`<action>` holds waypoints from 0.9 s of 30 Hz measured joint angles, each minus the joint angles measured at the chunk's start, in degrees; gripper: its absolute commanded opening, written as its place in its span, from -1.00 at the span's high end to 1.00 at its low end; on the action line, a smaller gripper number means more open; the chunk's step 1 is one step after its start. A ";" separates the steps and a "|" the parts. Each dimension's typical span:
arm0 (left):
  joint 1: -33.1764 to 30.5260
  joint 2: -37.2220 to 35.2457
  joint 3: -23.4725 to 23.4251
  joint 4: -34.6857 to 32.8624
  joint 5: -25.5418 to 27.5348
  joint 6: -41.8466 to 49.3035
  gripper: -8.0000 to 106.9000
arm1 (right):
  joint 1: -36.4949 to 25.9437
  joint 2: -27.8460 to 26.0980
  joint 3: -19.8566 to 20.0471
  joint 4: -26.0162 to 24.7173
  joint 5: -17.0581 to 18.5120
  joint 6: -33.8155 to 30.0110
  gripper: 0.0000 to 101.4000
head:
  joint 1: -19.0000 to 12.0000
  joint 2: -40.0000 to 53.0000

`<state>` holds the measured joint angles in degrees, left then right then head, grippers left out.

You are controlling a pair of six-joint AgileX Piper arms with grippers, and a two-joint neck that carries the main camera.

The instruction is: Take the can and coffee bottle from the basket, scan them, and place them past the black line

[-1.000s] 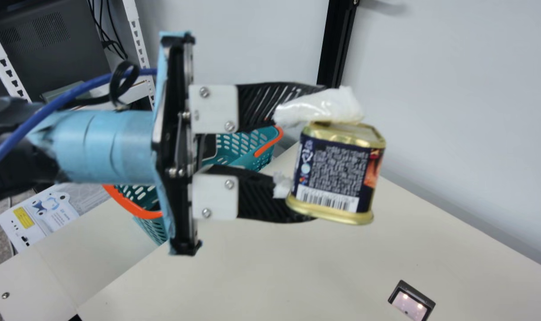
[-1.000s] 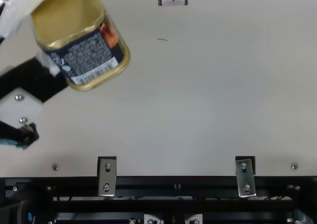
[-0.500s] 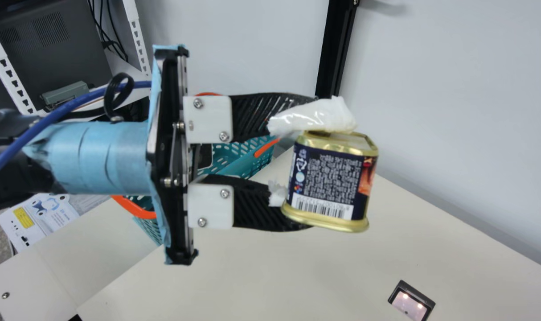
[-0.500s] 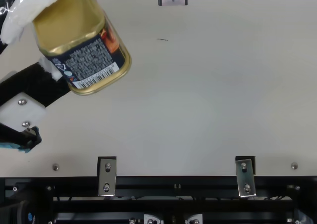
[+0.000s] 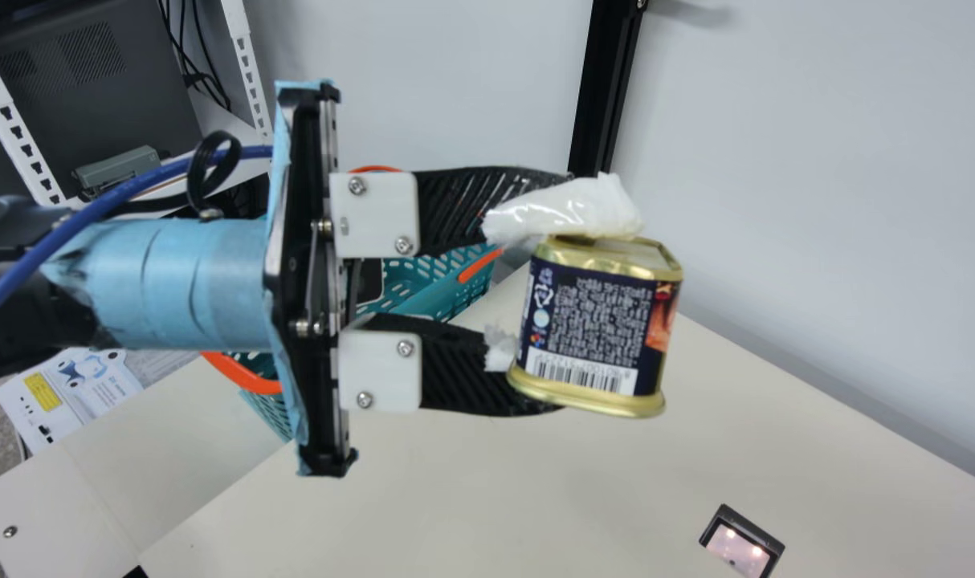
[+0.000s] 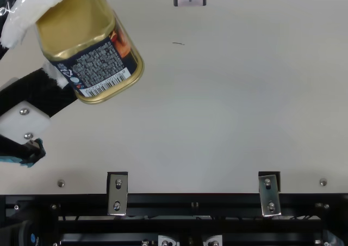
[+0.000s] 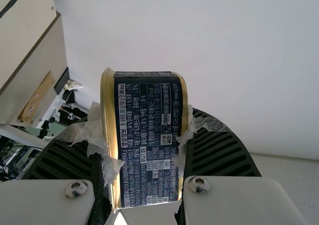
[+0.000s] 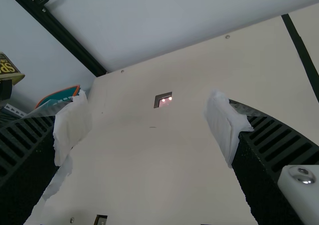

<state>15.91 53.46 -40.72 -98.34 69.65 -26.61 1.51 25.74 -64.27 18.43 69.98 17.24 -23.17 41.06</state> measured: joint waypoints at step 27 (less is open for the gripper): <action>-24.00 18.88 -22.58 34.07 -40.34 13.80 0.68 | 0.00 0.00 0.00 0.00 0.00 0.00 -1.00 | 2.93 -13.78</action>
<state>-8.09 72.33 -63.30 -64.27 29.31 -12.82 1.51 25.74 -64.27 18.43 69.98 17.24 -20.23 27.27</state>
